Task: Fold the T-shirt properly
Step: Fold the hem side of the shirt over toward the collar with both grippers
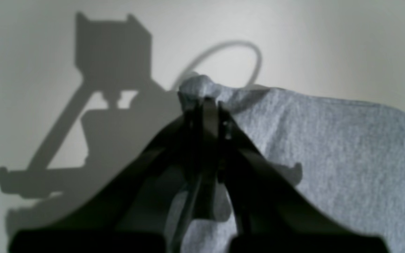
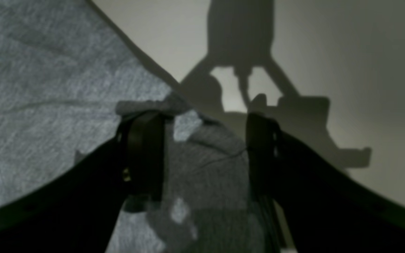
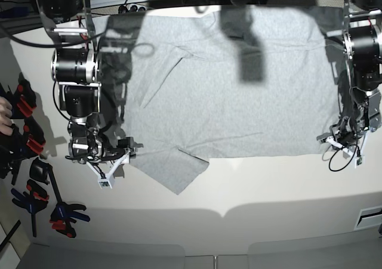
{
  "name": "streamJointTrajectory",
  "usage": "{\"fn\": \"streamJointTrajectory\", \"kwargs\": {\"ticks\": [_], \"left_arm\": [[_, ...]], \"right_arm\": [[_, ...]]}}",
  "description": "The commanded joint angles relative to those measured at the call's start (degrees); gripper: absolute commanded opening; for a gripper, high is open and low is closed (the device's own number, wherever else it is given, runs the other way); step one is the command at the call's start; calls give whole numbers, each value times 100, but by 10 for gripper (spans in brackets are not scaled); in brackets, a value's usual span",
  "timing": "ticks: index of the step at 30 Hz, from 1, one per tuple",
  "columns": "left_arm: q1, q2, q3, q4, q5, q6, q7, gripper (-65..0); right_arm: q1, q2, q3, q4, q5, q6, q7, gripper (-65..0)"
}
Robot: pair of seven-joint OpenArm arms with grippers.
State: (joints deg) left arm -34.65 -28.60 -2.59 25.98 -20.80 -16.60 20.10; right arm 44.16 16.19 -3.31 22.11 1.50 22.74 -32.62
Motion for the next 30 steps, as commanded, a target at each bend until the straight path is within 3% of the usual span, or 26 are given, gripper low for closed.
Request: {"fn": "streamJointTrajectory", "kwargs": {"ticks": [1, 6, 7, 11, 12, 15, 21, 26, 30], "left_arm": [[-155, -96, -11, 68, -35, -15, -70, -650], [-155, -96, -11, 68, -35, -15, -72, -650], [-157, -94, -11, 68, -35, -15, -72, -650], [-157, -96, -11, 70, -35, -15, -63, -650], [-155, -96, -11, 83, -35, -15, -61, -650], [-155, -94, -11, 216, -35, -15, -44, -650], [-155, -96, -11, 953, -33, -15, 225, -650], [-153, -98, -11, 1449, -35, -15, 761, -650], [-149, -98, -11, 1563, -59, -15, 824, -650]], "right_arm": [[111, -4, -7, 15, 20, 179, -125, -295], [111, -101, -7, 15, 20, 337, -122, -301], [109, -116, -7, 15, 17, 330, -125, -332], [118, -140, -7, 15, 20, 195, -76, -623], [138, -140, -7, 17, 20, 109, -72, -650], [236, -133, -7, 33, 17, -118, -74, -650], [557, -125, -7, 44, -2, -221, -105, -650], [704, -125, -7, 256, 4, -214, -339, -650], [549, -125, -7, 826, 101, -76, -647, -650]]}}
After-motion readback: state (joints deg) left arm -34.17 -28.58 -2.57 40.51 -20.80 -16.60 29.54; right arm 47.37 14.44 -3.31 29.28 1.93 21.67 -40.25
